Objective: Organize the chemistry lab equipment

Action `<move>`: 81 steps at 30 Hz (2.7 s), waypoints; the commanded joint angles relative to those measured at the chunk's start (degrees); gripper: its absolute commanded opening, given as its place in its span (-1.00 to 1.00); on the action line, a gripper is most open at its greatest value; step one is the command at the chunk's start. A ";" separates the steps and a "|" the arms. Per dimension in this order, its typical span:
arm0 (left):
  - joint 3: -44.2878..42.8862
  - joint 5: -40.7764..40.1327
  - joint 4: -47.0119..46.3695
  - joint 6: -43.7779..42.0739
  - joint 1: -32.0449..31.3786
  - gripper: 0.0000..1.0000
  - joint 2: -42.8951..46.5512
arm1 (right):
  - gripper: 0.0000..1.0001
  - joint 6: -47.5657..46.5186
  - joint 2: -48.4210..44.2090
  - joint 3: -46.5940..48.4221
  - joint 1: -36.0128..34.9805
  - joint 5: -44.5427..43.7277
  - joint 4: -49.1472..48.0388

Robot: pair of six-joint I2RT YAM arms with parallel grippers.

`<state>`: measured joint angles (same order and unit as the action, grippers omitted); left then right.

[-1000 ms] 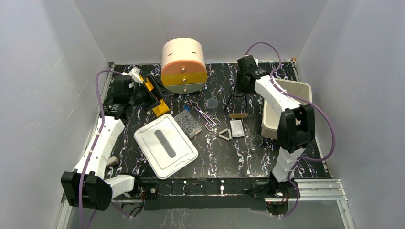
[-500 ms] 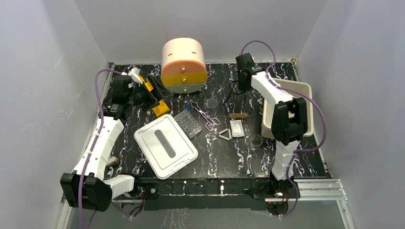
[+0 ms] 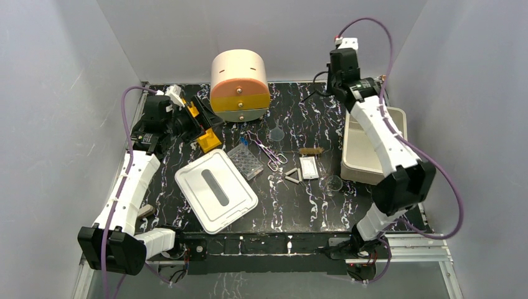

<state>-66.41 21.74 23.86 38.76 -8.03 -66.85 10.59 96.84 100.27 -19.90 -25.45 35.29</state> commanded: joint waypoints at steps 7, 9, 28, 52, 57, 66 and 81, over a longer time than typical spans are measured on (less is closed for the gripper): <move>-1.33 1.09 1.47 0.96 -0.49 0.87 2.78 | -1.00 -3.71 -11.26 1.59 0.21 -23.84 4.97; -0.75 1.08 1.62 1.04 -1.15 0.87 3.35 | -1.00 -3.39 -13.84 -1.65 0.31 -28.90 5.67; 1.55 -1.00 4.38 -0.18 -8.63 0.88 7.09 | -1.00 0.87 -19.66 -26.35 11.98 -12.84 -1.21; -2.34 0.99 -5.38 -7.48 -8.60 0.91 -5.04 | -1.00 -6.09 5.56 -16.73 14.80 0.97 -18.59; -1.88 0.58 -5.75 -7.56 -8.61 0.91 -6.19 | -1.00 -7.42 5.20 -17.33 14.80 -1.98 -17.27; -1.82 1.13 -6.54 -7.47 -8.60 0.91 -7.33 | -1.00 -8.06 9.56 -15.96 14.79 -1.48 -15.43; -3.08 0.64 -5.52 -8.27 -8.63 0.91 -7.84 | -0.15 -3.99 11.58 -8.60 14.76 5.86 -12.59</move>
<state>-67.53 21.63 18.37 31.46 -16.40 -74.59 4.43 110.34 88.84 -4.91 -21.78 23.49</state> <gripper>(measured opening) 0.956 0.341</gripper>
